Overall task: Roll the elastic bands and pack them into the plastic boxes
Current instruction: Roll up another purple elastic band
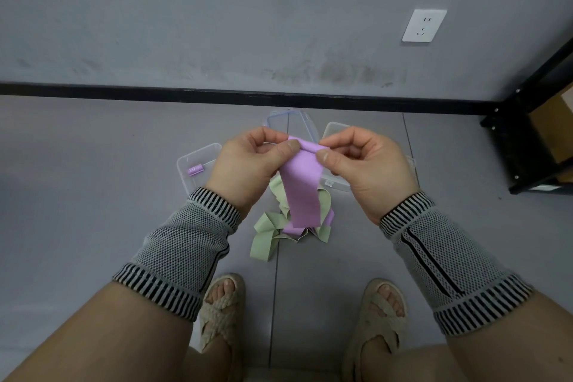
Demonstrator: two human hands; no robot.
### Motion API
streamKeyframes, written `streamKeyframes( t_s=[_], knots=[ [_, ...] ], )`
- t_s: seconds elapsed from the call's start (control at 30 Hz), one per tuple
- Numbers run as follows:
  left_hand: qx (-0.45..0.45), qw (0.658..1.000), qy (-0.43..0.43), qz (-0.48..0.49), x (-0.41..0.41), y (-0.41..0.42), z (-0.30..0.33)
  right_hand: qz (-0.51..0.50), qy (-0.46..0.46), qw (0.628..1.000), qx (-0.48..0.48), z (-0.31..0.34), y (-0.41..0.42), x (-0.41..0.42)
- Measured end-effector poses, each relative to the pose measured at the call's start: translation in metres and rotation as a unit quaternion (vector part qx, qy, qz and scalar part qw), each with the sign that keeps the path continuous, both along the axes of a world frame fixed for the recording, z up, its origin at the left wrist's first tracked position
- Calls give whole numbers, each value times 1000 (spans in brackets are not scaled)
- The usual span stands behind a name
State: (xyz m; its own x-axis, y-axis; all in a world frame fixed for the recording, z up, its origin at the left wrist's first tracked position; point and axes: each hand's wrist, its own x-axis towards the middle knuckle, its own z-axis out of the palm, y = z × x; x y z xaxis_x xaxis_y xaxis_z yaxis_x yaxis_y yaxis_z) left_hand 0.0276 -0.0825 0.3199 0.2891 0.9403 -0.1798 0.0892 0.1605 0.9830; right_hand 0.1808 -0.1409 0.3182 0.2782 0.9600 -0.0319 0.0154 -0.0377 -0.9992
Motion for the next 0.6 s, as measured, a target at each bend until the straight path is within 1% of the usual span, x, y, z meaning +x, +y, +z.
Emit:
streamKeyframes(
  t_s=[0.1,0.2,0.3,0.4,0.5,0.6],
  knots=[
    [2,1000,-19,-3,-1,1,3,22,-16,1000,2,-2,-1,-2],
    [19,1000,-10,-15,-5,2,3,82,-4,997,-4,0,-3,-1],
    [32,999,23,-36,-11,4,5,137,-7,990,-13,2,-6,1],
    [51,994,69,-67,-13,4,5,174,-52,983,-24,3,-8,-1],
    [60,989,93,-96,-12,2,5,196,-90,976,-41,2,-8,-4],
    [69,985,109,-114,-12,1,4,203,-108,972,-47,1,-8,-5]
  ],
)
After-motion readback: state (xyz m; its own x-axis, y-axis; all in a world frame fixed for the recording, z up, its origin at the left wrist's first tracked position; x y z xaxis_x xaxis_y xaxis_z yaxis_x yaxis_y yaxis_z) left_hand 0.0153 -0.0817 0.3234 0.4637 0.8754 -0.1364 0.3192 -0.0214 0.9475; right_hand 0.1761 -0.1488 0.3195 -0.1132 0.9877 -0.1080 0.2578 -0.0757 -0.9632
